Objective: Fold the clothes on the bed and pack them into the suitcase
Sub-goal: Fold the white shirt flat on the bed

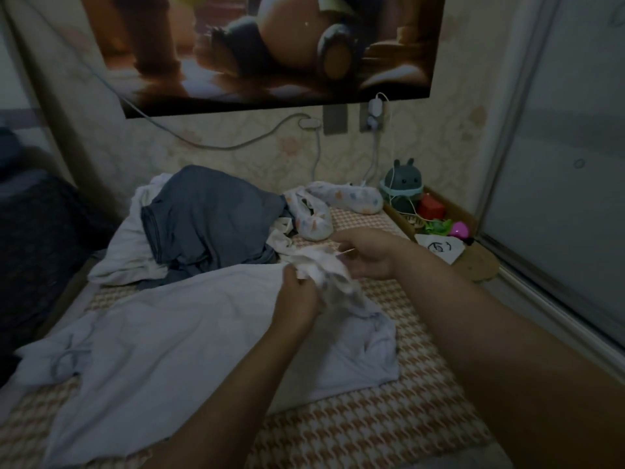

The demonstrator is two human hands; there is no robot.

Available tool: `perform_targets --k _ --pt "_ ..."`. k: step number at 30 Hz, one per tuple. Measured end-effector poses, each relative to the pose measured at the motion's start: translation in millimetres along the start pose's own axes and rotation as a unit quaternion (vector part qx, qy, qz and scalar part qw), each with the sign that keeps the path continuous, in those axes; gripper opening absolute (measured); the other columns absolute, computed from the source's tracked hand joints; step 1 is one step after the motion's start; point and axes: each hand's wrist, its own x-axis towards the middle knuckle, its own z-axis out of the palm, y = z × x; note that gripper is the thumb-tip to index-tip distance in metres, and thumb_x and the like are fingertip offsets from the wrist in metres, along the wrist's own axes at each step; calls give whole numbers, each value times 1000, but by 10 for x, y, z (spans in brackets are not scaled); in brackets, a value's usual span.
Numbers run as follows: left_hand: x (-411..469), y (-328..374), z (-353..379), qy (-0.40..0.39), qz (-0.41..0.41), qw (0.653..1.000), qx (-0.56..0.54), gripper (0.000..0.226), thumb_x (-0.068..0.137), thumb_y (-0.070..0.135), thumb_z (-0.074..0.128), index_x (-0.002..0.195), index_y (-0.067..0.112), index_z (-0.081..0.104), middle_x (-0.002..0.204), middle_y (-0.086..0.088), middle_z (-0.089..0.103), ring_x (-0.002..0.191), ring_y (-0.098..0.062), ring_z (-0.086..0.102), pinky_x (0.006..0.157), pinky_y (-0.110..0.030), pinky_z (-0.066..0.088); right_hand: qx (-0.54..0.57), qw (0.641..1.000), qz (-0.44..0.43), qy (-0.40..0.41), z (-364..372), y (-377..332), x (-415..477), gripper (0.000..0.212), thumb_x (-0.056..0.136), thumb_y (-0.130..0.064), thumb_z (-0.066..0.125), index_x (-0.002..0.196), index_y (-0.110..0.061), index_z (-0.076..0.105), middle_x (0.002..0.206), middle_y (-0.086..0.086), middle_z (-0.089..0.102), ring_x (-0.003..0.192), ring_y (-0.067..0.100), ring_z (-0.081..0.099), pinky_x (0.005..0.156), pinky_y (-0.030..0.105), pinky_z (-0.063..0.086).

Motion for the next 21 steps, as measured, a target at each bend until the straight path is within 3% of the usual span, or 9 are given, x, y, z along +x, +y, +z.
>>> perform_targets --k 3,6,7,9,11,13,16,19,21 --pt "177 39 -240 59 -165 977 -121 35 98 41 38 114 14 55 125 -14 58 102 -33 59 88 -43 52 17 1000 -10 20 78 105 88 30 98 -10 52 125 0 48 122 20 54 103 35 62 71 47 59" --pt "271 -94 -437 58 -198 976 -75 78 85 67 48 141 13 42 143 -6 45 125 -33 47 106 -43 39 -218 964 -81 129 27 297 166 31 94 -6 52 123 -7 61 113 10 61 93 24 62 70 36 59" --pt "265 -132 -489 55 -171 984 -17 88 77 67 60 145 15 38 144 -5 45 124 -32 49 105 -42 41 -287 943 -110 130 -3 374 181 33 92 -7 54 123 -13 64 116 8 63 94 20 61 70 28 56" --pt "286 -232 -579 71 -89 989 92 84 75 34 75 145 15 34 138 -11 51 117 -31 55 97 -36 46 -369 915 -146 73 -8 541 106 37 89 -13 63 125 -19 64 128 3 61 101 11 57 73 14 47" --pt "321 -295 -652 94 -26 983 154 78 84 5 63 149 17 22 137 -16 49 116 -34 53 87 -32 44 -486 863 -139 22 23 689 19 50 84 -26 68 133 -25 57 137 -1 54 113 10 54 88 18 45" --pt "332 -275 -733 126 -5 953 277 78 87 5 57 151 19 14 139 -18 42 119 -36 47 85 -35 41 -554 824 -118 5 59 804 -64 59 82 -24 68 139 -25 52 142 -2 49 123 16 50 101 25 42" --pt "329 -283 -838 127 52 846 516 62 85 15 56 143 26 36 143 -12 36 125 -32 37 98 -41 37 -562 817 -128 10 83 921 -111 56 80 -16 66 135 -21 56 138 -2 52 123 18 49 103 26 41" --pt "456 -303 -813 8 174 818 549 47 87 14 50 131 32 53 142 1 44 129 -24 37 104 -37 31 -558 806 -187 66 110 906 -26 32 90 -25 58 120 -21 68 125 -3 62 111 17 57 97 30 46" --pt "559 -345 -784 -56 164 805 567 42 98 23 38 139 33 46 147 3 41 133 -24 35 109 -39 29 -554 793 -229 112 105 868 158 30 99 -20 47 125 -19 63 127 3 59 113 20 55 96 27 41"
